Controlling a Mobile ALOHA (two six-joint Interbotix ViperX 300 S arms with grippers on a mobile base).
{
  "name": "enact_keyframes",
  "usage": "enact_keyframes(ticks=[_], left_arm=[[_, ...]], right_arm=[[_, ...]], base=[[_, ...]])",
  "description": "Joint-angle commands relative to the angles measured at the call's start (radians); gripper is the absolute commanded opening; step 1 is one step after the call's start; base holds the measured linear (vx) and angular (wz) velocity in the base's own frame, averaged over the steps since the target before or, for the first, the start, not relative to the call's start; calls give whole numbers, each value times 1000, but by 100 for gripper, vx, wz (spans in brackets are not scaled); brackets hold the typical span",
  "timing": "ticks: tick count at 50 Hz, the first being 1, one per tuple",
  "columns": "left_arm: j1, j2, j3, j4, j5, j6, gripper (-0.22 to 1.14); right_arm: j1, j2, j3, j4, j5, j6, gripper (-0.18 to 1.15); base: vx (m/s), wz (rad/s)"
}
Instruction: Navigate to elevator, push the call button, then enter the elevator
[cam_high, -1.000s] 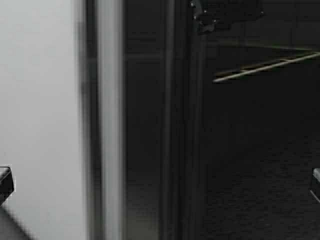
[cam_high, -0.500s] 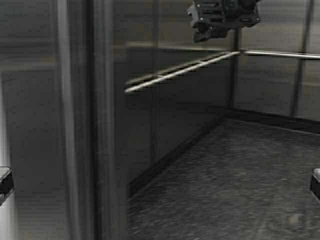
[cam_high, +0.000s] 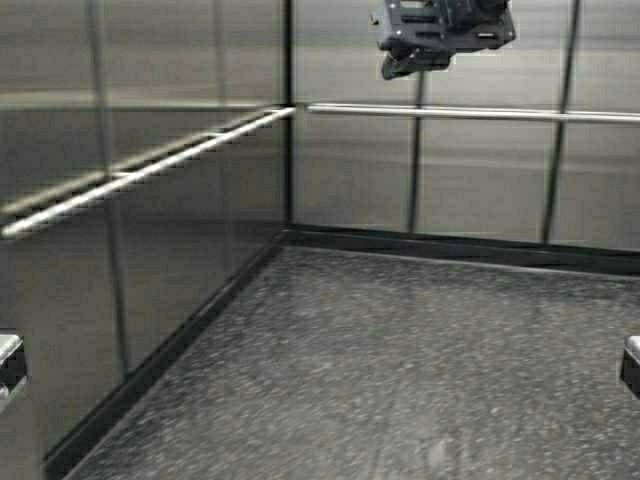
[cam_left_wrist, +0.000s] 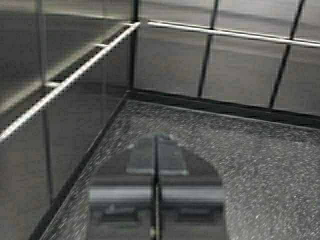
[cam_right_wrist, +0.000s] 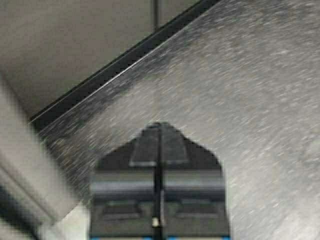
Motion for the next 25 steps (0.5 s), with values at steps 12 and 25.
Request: enact_keyframes(ticks=[12,25], left_arm=[[2,60,-29,-2,-8,-3,2],[2,49,-32,-2,-8,-8,2]], right_arm=[[5,-23,-15,2,-12,0,5],[5,-11,-15,2,-17,2,5]], base=[[46,-23],[52,-28]])
